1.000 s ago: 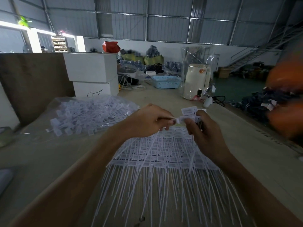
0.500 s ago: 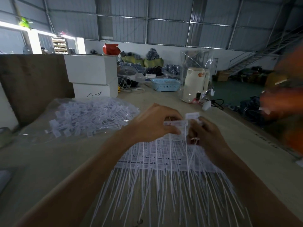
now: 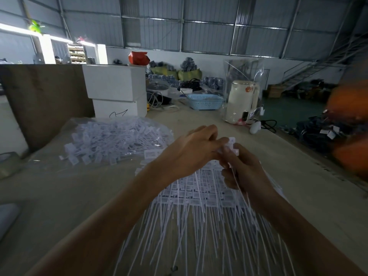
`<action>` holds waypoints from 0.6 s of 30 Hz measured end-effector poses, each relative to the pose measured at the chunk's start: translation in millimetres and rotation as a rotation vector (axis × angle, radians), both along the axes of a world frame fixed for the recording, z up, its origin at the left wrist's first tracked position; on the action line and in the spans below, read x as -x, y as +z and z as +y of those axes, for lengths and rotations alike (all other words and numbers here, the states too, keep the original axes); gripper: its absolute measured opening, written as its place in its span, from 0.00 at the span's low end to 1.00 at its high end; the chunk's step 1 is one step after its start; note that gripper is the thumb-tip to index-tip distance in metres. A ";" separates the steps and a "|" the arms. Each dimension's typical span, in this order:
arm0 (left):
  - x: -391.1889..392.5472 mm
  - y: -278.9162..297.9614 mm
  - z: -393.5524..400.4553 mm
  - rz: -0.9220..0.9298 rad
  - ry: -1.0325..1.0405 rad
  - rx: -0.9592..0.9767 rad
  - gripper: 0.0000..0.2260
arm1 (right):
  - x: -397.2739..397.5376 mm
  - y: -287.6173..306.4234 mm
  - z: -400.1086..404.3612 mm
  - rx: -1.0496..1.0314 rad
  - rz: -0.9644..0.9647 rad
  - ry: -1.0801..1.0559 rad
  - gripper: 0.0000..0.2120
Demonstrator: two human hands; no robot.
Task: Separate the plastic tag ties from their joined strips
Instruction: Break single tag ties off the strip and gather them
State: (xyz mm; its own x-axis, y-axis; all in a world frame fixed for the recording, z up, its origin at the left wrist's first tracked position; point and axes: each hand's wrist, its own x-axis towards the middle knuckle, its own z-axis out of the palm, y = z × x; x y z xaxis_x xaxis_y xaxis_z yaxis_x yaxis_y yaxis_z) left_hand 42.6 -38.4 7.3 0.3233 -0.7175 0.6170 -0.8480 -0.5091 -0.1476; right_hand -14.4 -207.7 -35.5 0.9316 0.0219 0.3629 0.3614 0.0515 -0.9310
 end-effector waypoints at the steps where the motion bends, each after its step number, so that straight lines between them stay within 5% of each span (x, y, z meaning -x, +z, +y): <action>1: 1.1 -0.9 -1.9 -0.023 0.007 -0.007 0.18 | 0.4 -0.4 0.3 0.008 -0.014 -0.028 0.14; 10: -4.8 10.9 9.1 0.075 0.060 0.064 0.21 | 1.2 8.3 -9.7 -0.297 0.011 0.019 0.08; 18: 7.4 9.9 4.0 -0.150 0.102 0.122 0.15 | 5.9 8.4 -7.5 -0.080 -0.169 -0.050 0.11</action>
